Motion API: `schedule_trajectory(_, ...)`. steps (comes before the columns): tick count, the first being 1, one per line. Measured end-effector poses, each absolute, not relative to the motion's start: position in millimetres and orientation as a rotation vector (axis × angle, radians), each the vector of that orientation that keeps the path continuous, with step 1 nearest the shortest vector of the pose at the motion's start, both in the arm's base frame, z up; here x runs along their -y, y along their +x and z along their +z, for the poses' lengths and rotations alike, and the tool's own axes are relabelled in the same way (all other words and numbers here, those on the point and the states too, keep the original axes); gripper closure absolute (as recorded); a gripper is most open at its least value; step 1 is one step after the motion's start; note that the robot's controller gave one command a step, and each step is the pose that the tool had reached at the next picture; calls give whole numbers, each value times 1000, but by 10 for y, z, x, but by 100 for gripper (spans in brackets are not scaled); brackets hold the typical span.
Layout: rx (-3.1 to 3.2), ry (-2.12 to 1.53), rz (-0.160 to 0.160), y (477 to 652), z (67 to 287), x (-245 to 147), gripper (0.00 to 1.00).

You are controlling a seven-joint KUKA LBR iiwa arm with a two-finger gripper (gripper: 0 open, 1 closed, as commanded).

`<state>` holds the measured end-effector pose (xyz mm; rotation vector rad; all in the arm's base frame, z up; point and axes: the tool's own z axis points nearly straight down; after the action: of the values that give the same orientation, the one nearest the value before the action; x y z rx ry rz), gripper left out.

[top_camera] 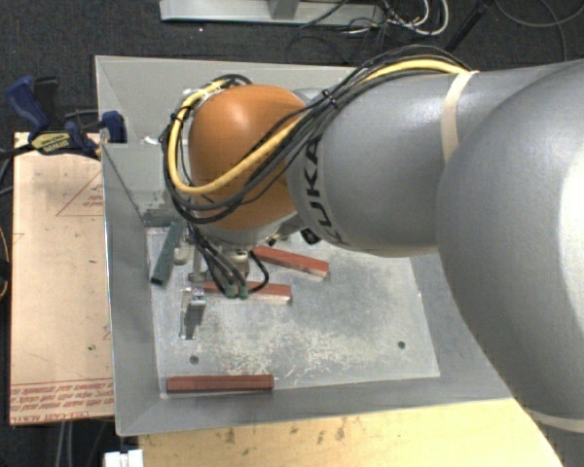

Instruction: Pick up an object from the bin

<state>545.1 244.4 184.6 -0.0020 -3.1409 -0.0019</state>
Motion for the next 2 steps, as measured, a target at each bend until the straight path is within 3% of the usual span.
schedule_trajectory(1, 3141, -2, -2, 5451, 1846, -2444, 0)
schedule_trajectory(2, 3137, 17, 1, 5288, 2083, -2221, 0)
